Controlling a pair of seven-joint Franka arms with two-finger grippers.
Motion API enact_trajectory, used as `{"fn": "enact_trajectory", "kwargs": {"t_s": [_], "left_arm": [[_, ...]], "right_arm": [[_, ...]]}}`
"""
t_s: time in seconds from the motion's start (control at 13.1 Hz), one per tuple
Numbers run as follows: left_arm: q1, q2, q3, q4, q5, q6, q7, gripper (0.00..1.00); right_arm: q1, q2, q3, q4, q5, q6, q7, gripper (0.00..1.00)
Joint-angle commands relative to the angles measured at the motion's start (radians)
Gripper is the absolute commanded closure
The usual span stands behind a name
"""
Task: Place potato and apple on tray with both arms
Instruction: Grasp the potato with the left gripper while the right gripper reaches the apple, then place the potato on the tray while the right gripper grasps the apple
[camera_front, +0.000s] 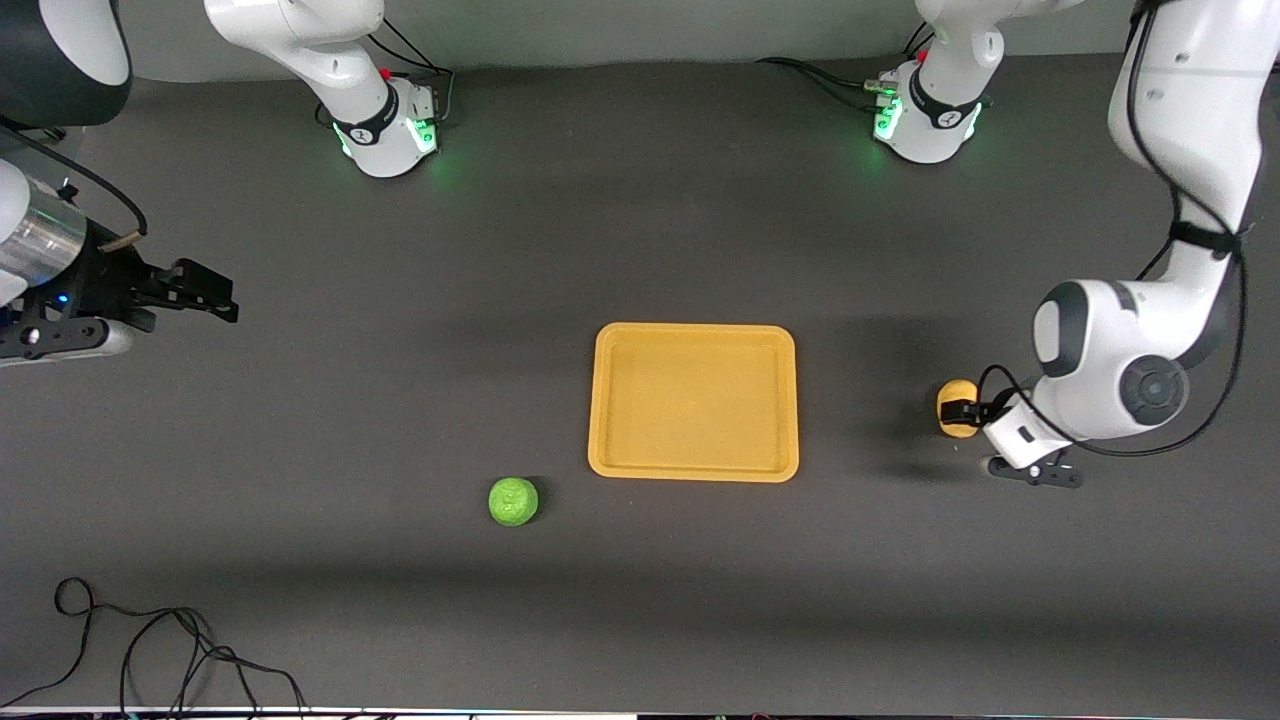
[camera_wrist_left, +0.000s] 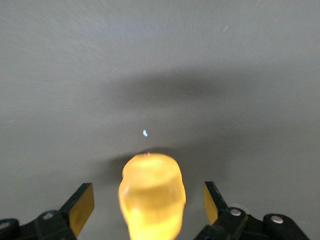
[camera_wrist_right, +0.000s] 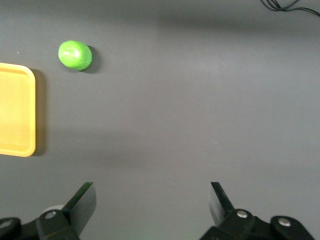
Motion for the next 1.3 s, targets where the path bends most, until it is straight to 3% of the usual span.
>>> {"fn": "enact_trajectory", "kwargs": {"t_s": [0.0,0.08,0.23,0.31,0.46,0.69,0.92,1.22], "left_arm": [[0.005,-0.019,0.006,-0.045,0.008,0.007,0.044,0.34],[0.000,-0.025,0.006,-0.045,0.006,-0.001,0.037,0.45],[-0.008,-0.058,0.005,-0.040,0.000,-0.042,0.024,0.78],[-0.011,-0.093,0.003,-0.025,-0.006,-0.097,0.022,0.84],[-0.027,-0.130,-0.032,0.039,-0.012,-0.191,-0.080,0.90],[-0.133,-0.097,-0.113,0.141,-0.010,-0.207,-0.330,0.92],[-0.286,-0.013,-0.115,0.234,-0.010,-0.179,-0.517,0.92],[-0.382,0.064,-0.110,0.231,0.008,-0.082,-0.596,0.92]], "right_arm": [[0.113,0.095,-0.005,0.115,0.016,0.003,0.160,0.00],[0.163,0.141,-0.007,0.170,0.016,0.003,0.224,0.00],[0.257,0.278,-0.007,0.326,0.012,0.003,0.348,0.00],[0.295,0.344,-0.007,0.403,0.010,0.003,0.405,0.00],[0.317,0.429,-0.005,0.483,0.012,0.006,0.449,0.00],[0.331,0.465,-0.005,0.462,0.007,0.066,0.446,0.00],[0.323,0.509,-0.011,0.372,0.006,0.200,0.446,0.00],[0.317,0.552,-0.014,0.177,0.007,0.444,0.447,0.00]]}}
